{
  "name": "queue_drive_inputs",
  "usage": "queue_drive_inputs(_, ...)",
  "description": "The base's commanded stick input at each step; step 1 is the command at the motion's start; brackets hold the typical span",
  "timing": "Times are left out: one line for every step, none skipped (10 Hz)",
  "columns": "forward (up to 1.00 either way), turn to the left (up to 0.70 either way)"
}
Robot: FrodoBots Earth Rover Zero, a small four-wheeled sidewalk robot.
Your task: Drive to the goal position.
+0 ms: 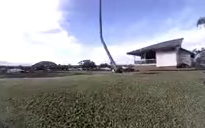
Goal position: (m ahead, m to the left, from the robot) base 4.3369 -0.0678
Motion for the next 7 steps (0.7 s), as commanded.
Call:
queue_drive_inputs(1.0, 0.0)
queue_drive_inputs(1.0, 0.0)
queue_drive_inputs(1.0, 0.0)
queue_drive_inputs(1.0, 0.0)
queue_drive_inputs(1.0, 0.27)
queue_drive_inputs(1.0, 0.27)
queue_drive_inputs(1.0, 0.27)
